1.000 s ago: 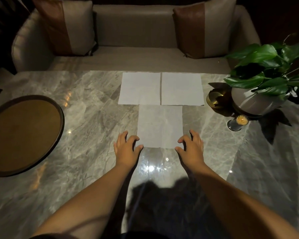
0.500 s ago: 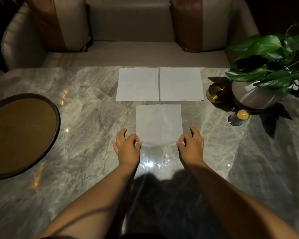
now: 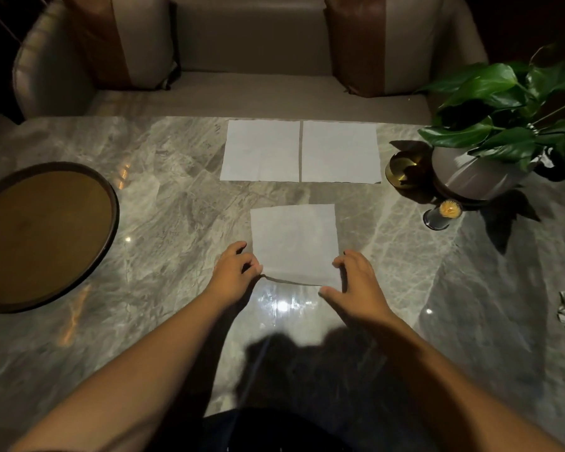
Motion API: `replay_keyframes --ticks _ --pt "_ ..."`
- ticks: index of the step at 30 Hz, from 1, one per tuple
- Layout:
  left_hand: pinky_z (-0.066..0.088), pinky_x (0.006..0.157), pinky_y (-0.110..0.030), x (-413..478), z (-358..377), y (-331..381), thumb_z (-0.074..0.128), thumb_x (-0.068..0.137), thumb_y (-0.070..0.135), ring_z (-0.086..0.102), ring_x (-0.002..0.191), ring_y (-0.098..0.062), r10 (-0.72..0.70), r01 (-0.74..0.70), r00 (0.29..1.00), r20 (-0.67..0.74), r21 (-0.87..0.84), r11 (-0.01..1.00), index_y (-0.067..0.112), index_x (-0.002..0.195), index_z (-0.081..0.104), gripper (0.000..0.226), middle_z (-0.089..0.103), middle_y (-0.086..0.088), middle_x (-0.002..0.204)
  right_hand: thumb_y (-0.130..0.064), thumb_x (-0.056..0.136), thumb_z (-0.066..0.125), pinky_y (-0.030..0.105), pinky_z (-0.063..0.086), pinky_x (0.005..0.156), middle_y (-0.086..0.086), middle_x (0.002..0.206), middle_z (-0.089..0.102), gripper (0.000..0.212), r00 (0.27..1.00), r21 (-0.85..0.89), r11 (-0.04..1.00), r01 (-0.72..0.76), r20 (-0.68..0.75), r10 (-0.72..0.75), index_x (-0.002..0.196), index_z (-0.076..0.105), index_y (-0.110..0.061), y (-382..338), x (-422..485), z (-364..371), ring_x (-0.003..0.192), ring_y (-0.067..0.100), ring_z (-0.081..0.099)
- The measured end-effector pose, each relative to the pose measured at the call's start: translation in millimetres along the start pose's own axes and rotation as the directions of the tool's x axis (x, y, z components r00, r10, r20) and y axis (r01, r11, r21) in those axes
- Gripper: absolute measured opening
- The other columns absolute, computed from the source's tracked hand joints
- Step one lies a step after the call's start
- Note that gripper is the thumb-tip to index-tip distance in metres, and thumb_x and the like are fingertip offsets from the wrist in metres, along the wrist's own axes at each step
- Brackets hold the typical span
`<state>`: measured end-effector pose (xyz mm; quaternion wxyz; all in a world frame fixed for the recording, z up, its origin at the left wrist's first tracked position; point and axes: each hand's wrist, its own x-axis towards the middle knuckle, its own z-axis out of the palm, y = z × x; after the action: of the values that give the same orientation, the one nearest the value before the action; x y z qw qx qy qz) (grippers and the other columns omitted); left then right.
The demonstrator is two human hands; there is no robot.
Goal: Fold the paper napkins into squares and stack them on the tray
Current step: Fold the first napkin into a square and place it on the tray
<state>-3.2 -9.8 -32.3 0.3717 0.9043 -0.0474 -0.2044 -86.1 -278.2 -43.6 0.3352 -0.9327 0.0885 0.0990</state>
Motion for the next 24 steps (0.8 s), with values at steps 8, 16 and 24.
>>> replay_keyframes --ticks 8,16,24 --pt "0.039 0.078 -0.016 -21.5 -20.4 14.5 0.06 0.096 0.012 0.06 0.104 -0.029 0.011 0.005 0.984 0.178 -0.091 0.996 0.006 0.074 0.061 0.023 0.063 -0.017 0.107 -0.027 0.079 0.077 0.035 0.039 0.109 -0.004 0.148 0.027 0.061 0.99 -0.18 0.978 0.107 -0.075 -0.122 0.128 0.041 -0.029 -10.4 -13.6 12.1 0.135 0.021 0.035" --pt "0.039 0.071 -0.032 -34.3 -29.6 -0.4 0.057 0.099 0.015 0.047 0.067 -0.012 0.063 -0.02 0.972 0.226 -0.186 0.982 0.018 0.064 0.052 0.036 0.05 0.001 0.07 -0.01 0.093 0.06 0.022 0.039 0.094 -0.004 0.119 0.057 0.008 0.952 -0.137 0.957 0.254 -0.14 -0.273 0.09 0.064 -0.016 -21.5 -5.8 5.5 0.111 0.014 0.049" --pt "0.048 0.086 -0.027 -36.5 -27.1 -7.0 0.058 0.099 0.025 0.066 0.097 -0.024 0.015 0.034 0.987 0.163 -0.292 0.956 0.016 0.075 0.064 0.026 0.069 -0.016 0.105 -0.042 0.082 0.075 0.036 0.039 0.111 0.003 0.144 0.047 0.061 0.973 -0.116 0.966 0.232 0.018 -0.232 0.133 0.051 -0.017 -39.8 -11.7 3.9 0.135 0.021 0.04"
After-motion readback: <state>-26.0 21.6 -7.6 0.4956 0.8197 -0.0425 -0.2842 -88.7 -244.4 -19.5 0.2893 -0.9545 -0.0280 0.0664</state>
